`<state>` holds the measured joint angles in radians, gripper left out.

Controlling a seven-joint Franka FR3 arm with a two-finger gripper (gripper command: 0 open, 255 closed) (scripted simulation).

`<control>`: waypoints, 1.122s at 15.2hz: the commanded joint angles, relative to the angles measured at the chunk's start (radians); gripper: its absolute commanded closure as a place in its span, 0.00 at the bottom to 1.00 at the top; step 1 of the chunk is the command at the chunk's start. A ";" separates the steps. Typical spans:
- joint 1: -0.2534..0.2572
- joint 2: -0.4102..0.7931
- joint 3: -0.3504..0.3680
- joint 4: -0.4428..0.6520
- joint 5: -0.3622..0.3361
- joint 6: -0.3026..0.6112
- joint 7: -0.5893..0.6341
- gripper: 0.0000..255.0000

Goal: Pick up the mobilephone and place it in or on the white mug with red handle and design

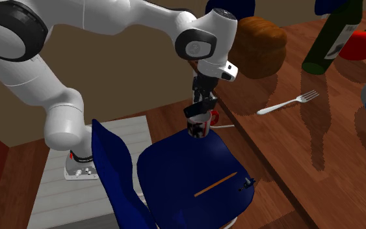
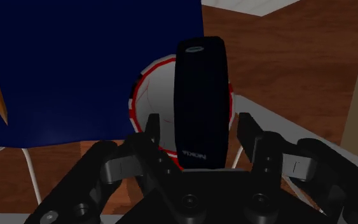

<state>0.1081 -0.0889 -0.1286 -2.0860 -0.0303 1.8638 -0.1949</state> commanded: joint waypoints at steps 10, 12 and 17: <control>0.007 0.032 0.004 0.106 0.001 -0.023 0.002 0.00; 0.008 0.032 0.004 0.106 0.001 -0.023 0.002 0.00; 0.008 0.032 0.004 0.106 0.001 -0.023 0.002 0.00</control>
